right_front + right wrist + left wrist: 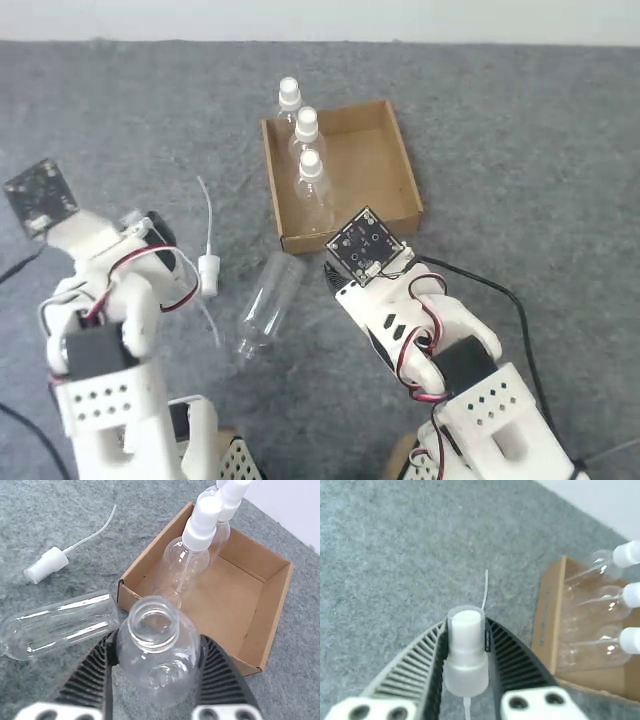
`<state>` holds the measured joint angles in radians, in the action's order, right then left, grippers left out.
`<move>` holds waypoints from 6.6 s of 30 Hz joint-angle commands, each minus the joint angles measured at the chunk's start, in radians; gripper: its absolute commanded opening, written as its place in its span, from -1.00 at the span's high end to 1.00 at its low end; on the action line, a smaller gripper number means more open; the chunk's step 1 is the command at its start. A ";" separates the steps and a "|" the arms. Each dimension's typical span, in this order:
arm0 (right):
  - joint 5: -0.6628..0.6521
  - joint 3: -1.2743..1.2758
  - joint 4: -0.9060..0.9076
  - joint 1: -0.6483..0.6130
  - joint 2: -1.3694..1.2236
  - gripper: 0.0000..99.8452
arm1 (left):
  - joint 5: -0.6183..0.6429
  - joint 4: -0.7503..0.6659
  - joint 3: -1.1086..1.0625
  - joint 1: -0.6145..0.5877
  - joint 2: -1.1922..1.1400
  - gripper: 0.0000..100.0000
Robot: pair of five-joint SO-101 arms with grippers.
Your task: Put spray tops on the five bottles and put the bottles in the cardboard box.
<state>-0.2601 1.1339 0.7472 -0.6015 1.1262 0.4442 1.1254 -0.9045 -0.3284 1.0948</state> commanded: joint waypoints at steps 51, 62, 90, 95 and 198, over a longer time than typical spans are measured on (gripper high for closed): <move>-0.003 0.097 0.062 -0.189 0.338 0.93 | 0.189 -0.351 0.012 0.384 0.644 0.98; -0.003 0.097 0.064 -0.225 0.338 0.93 | 0.189 -0.358 -0.028 0.549 0.658 0.98; -0.003 0.098 0.065 -0.239 0.338 0.93 | 0.146 -0.353 -0.216 0.577 0.660 0.98; -0.003 0.098 0.064 -0.239 0.338 0.93 | 0.146 -0.351 -0.231 0.578 0.660 0.98; -0.003 0.081 0.064 -0.173 0.338 0.93 | -0.009 0.032 -0.266 0.841 0.727 0.36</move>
<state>-0.2616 1.2612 0.8255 -0.7856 1.4622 0.3690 1.1500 -1.2681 0.5155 1.8067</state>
